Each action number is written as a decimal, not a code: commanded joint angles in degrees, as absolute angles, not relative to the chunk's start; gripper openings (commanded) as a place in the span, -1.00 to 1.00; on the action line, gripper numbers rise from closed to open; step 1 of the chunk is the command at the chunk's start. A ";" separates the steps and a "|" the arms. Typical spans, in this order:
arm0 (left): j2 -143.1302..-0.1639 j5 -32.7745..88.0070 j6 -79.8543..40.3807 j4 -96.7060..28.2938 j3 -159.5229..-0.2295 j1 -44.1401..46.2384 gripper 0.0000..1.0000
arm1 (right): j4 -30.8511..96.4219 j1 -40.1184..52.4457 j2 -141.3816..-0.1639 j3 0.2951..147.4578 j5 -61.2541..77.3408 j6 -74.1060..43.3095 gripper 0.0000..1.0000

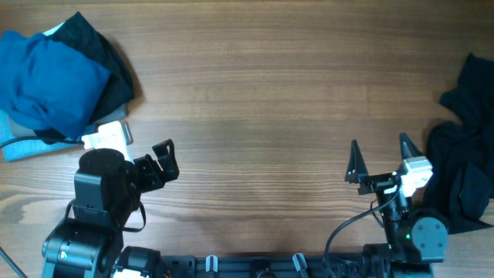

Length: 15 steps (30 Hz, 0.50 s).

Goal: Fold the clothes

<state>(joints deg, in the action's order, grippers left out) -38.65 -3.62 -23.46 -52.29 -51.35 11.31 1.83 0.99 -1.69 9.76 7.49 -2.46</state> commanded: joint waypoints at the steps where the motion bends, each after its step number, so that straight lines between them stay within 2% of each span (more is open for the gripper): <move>1: -38.37 -4.38 -24.25 -52.14 -51.09 11.62 1.00 | -3.09 1.17 -0.19 5.06 7.79 -1.43 0.99; 4: -38.37 -4.38 -24.25 -52.14 -51.09 11.62 1.00 | -11.20 1.17 -0.19 0.19 4.58 -1.50 0.99; 10: -38.37 -4.38 -24.25 -52.14 -51.09 11.62 1.00 | 0.01 1.17 -0.16 0.30 3.01 -2.74 0.99; 15: -38.37 -4.38 -24.25 -52.14 -51.09 11.62 1.00 | -0.12 1.17 -0.27 0.30 3.42 -5.06 0.99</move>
<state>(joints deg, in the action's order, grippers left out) -38.68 -3.62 -23.46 -52.27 -51.31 11.31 0.05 0.99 -0.91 0.34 4.36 -3.42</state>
